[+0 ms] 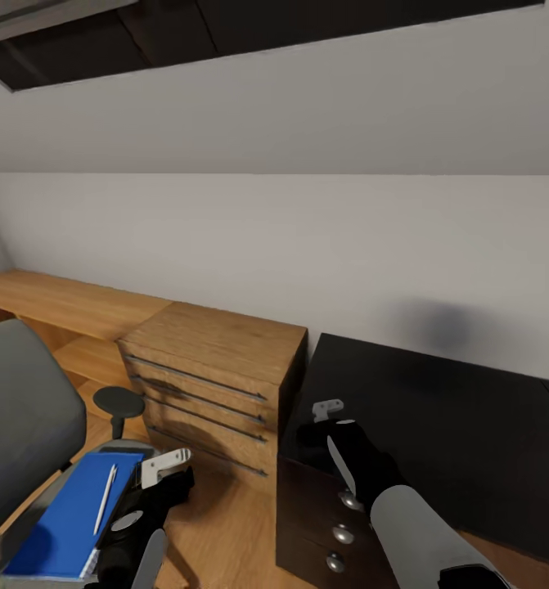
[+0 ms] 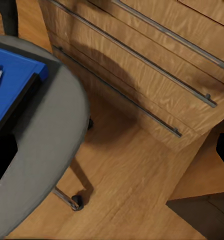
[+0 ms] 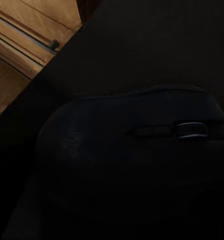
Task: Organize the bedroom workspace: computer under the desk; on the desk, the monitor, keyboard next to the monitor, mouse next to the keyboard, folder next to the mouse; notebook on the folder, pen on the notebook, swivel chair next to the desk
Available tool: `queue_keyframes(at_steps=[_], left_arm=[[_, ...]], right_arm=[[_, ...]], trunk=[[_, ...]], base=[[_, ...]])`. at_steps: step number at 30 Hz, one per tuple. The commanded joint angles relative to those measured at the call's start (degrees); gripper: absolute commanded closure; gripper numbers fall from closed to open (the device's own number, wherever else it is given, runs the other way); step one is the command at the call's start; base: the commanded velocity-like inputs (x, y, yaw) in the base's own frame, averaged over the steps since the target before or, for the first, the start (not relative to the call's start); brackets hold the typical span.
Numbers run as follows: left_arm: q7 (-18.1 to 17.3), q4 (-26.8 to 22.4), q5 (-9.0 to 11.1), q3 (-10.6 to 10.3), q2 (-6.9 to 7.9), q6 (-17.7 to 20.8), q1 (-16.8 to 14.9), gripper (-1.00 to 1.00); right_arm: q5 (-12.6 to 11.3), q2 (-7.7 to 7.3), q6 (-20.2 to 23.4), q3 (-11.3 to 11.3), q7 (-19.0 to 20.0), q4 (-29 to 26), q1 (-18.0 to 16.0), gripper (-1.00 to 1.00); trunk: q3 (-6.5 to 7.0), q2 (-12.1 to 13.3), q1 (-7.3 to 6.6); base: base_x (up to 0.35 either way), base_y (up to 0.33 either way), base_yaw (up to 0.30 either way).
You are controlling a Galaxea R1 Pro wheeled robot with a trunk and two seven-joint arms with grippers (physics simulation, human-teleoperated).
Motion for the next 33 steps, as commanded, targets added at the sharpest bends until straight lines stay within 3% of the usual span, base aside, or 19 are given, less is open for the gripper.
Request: queue_keyframes(at_steps=[1, 10, 33], left_arm=[[0.6, 0.0, 0.6, -0.1, 0.01, 0.1, -0.1, -1.0], [0.6, -0.1, 0.6, -0.1, 0.0, 0.1, -0.1, -1.0], [0.5, -0.1, 0.6, -0.1, -0.02, 0.2, -0.1, -1.0]], right_arm=[[0.0, 0.0, 0.4, 0.0, 0.5, -0.1, 0.0, 1.0], [0.1, 0.0, 0.5, 0.0, 0.6, -0.1, 0.0, 1.0], [0.6, 0.0, 0.6, -0.1, -1.1, 0.1, 0.0, 1.0]], trunk=[[-0.07, 0.0, 0.0], [-0.07, 0.0, 0.0], [-0.07, 0.0, 0.0]], base=[[0.0, 0.0, 0.276], [-0.001, 0.0, 0.207], [-0.045, -0.031, 0.007]])
